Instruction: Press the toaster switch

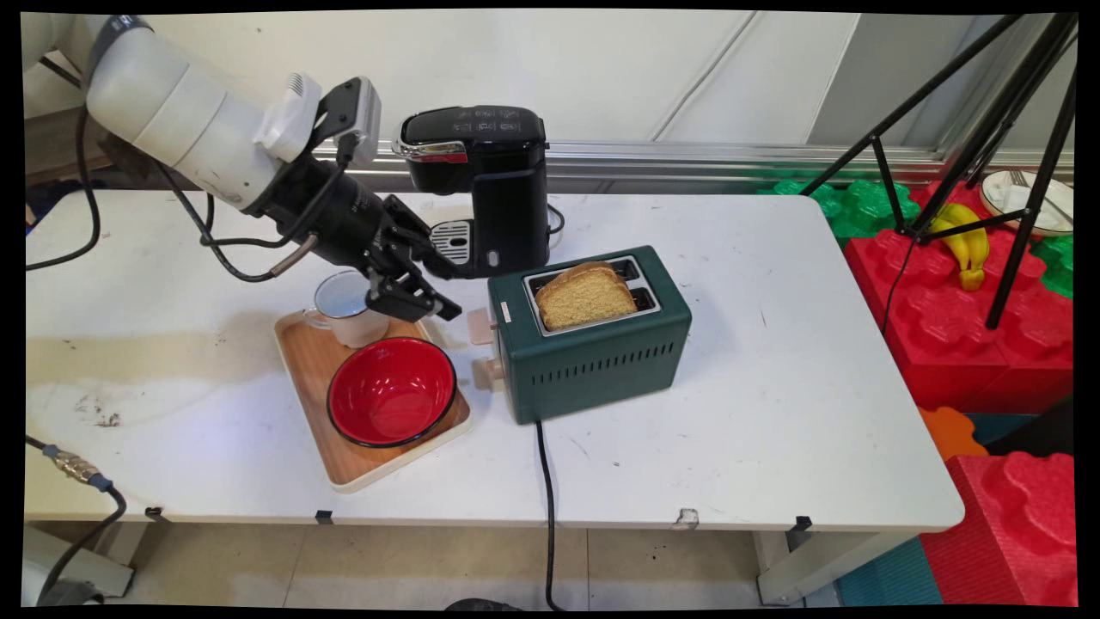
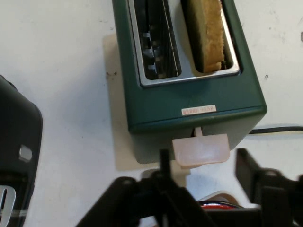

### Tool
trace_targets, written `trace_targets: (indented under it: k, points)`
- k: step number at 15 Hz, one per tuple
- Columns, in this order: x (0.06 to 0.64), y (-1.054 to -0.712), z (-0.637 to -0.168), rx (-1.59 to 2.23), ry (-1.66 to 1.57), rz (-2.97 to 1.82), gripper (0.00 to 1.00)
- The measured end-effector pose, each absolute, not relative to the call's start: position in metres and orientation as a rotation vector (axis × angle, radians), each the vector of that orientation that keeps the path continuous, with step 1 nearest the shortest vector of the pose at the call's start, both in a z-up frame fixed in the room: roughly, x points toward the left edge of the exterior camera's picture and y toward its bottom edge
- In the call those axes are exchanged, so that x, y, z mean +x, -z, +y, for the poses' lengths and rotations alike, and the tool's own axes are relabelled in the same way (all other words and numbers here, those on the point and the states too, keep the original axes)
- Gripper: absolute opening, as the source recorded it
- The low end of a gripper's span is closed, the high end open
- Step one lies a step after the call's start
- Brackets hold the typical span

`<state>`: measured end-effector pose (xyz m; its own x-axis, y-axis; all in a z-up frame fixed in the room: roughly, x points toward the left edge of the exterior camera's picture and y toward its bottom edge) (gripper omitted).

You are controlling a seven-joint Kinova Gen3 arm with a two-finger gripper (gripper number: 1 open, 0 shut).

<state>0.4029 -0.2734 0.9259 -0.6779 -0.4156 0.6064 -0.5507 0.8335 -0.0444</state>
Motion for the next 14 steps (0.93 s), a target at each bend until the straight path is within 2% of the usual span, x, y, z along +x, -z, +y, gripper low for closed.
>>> trace_targets:
  k: [14]
  points:
    - [0.388,-0.889,-0.286,0.727,-0.278,-2.395,0.0]
